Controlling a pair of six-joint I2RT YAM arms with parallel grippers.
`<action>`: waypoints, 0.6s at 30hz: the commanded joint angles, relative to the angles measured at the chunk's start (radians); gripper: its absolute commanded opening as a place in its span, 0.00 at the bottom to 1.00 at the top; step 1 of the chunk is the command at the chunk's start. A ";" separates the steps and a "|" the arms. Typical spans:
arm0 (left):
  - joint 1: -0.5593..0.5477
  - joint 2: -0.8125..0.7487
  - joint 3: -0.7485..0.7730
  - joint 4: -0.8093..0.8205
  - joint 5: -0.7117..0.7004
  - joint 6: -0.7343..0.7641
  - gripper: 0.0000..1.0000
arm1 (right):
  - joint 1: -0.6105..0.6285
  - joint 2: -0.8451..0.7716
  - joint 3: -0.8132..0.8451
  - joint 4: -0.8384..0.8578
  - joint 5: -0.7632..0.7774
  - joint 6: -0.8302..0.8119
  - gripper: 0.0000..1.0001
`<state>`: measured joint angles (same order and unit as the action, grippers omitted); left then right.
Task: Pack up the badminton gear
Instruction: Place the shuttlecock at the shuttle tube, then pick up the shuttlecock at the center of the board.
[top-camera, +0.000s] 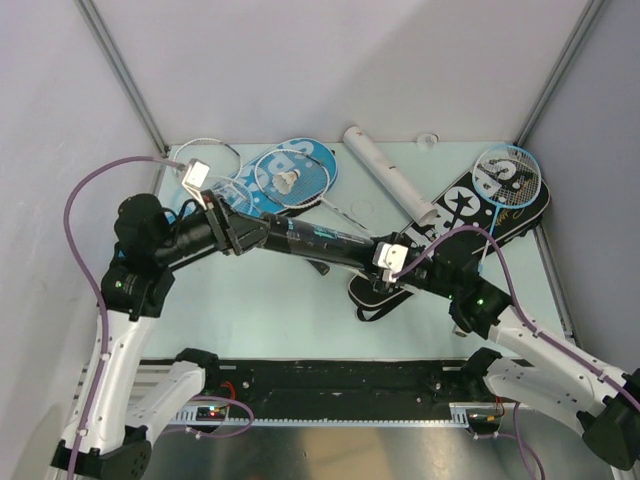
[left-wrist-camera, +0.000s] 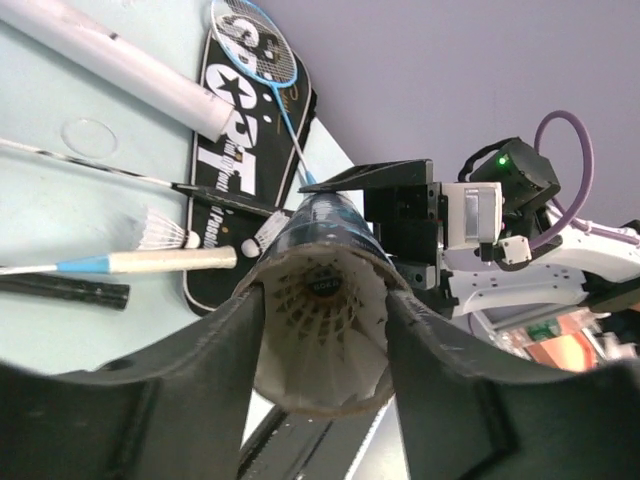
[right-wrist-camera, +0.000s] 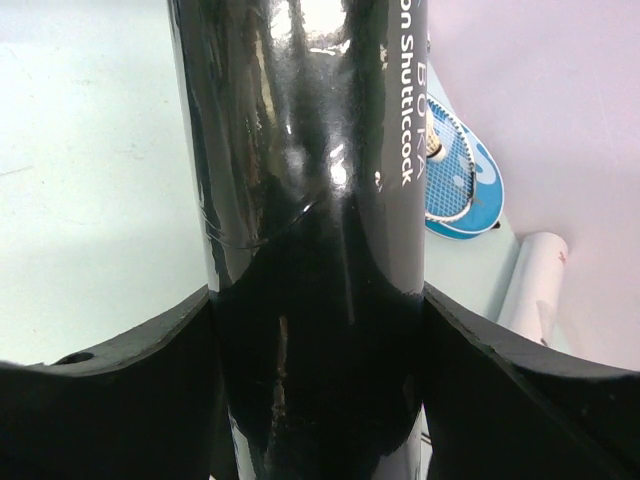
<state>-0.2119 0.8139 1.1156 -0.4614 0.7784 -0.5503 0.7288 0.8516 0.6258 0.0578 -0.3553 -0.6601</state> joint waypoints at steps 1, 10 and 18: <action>-0.014 -0.029 0.074 -0.004 -0.070 0.019 0.66 | 0.012 -0.042 0.003 0.156 -0.017 0.062 0.34; -0.014 -0.077 0.158 -0.001 -0.266 0.029 0.96 | 0.012 -0.109 -0.031 0.100 0.034 0.097 0.34; 0.005 0.028 0.194 0.041 -0.464 0.013 1.00 | 0.015 -0.147 -0.043 0.130 0.157 0.319 0.34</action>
<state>-0.2226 0.7586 1.2869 -0.4698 0.4442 -0.5327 0.7387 0.7513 0.5709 0.0872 -0.2813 -0.4900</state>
